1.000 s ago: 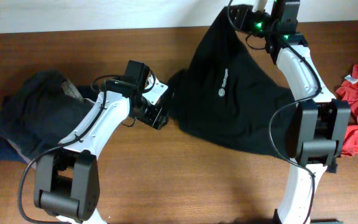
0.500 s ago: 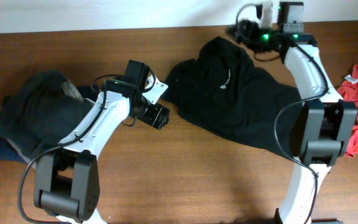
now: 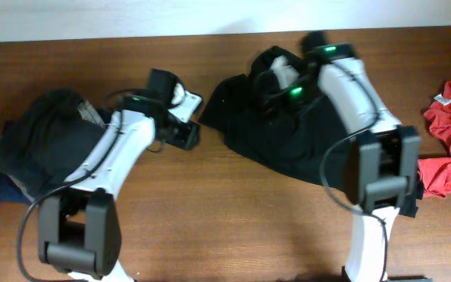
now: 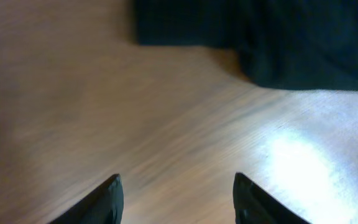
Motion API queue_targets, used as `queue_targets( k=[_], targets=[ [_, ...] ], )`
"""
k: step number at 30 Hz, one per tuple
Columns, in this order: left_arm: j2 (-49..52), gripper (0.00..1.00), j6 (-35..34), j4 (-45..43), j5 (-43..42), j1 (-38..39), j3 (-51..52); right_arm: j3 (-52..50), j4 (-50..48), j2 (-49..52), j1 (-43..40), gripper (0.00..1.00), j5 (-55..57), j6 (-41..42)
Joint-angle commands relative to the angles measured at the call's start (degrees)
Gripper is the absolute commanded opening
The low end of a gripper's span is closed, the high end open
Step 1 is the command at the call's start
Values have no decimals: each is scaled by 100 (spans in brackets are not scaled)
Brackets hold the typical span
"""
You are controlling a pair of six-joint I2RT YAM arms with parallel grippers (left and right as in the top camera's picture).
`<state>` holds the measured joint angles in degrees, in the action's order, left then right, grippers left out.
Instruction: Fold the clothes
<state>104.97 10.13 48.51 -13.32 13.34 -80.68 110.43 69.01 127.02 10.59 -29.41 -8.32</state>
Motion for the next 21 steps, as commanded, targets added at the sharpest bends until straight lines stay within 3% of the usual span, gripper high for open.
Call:
queue_targets(
  k=[1,5,13,16,20,21],
  targets=[
    [-625,60,-195,330,157,-507,-597,-4,66,-258,702,69,1154,-251],
    [-988,69,-190,748,162,-890,-909,-166,57,-247,1373,74,2146,315],
    [-1274,70,-188,1078,164,-1165,-916,-1032,-966,-127,1941,76,3488,1650],
    [-1274,70,-190,1102,160,-1161,-916,-1209,-1200,-127,1939,61,3447,1915],
    [-1274,70,-190,1095,164,-1161,-916,-1200,-1126,-168,1971,19,2798,1622],
    [-1274,70,-190,1097,168,-1165,-916,-1196,-1060,-208,1980,15,2420,1298]
  ],
)
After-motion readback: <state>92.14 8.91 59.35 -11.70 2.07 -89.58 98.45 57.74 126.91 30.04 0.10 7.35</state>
